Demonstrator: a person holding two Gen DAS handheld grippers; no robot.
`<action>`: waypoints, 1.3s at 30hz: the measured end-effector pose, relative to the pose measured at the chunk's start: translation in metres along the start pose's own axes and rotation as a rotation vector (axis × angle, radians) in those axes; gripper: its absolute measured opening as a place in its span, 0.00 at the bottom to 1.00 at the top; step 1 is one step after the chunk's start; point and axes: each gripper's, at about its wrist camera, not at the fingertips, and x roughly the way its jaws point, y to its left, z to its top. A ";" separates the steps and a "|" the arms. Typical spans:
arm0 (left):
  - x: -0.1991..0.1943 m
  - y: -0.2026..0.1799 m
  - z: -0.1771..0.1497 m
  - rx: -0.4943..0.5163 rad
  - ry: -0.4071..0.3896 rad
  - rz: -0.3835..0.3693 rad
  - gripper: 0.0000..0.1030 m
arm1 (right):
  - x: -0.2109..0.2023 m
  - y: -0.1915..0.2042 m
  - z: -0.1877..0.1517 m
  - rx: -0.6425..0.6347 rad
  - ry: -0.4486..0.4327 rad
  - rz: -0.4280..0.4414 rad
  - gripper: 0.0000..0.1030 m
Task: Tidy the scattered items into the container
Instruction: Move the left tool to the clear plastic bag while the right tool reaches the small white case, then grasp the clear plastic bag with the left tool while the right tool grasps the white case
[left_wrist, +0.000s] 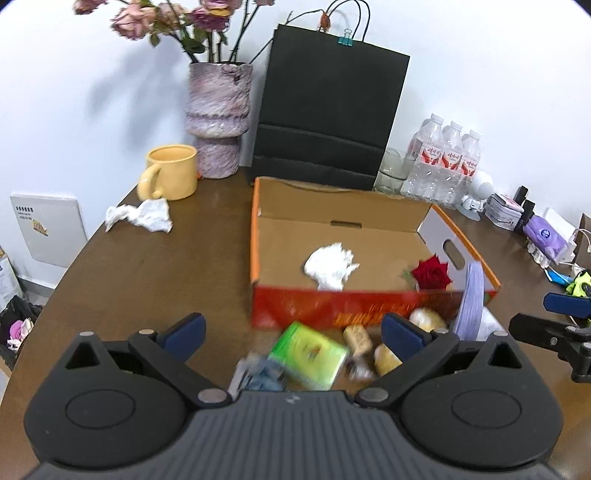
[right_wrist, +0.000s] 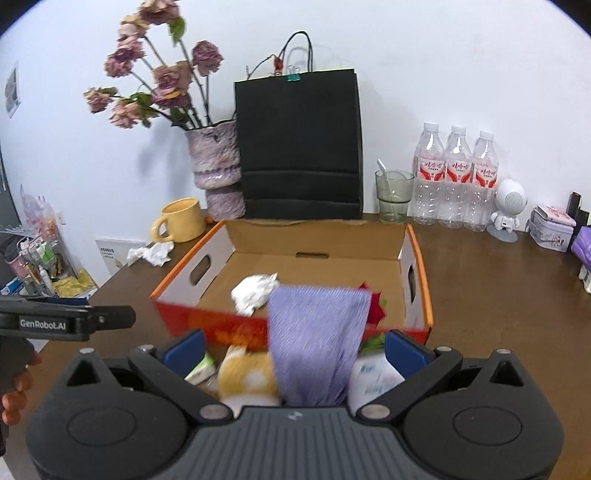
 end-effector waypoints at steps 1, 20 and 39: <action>-0.004 0.005 -0.006 -0.001 -0.002 0.001 1.00 | -0.003 0.004 -0.007 -0.001 -0.004 0.001 1.00; -0.007 0.047 -0.082 0.058 0.027 0.009 1.00 | 0.007 0.084 -0.103 -0.049 0.045 0.048 0.85; 0.015 0.057 -0.095 0.068 0.022 -0.040 0.40 | 0.040 0.097 -0.117 -0.088 0.098 0.043 0.24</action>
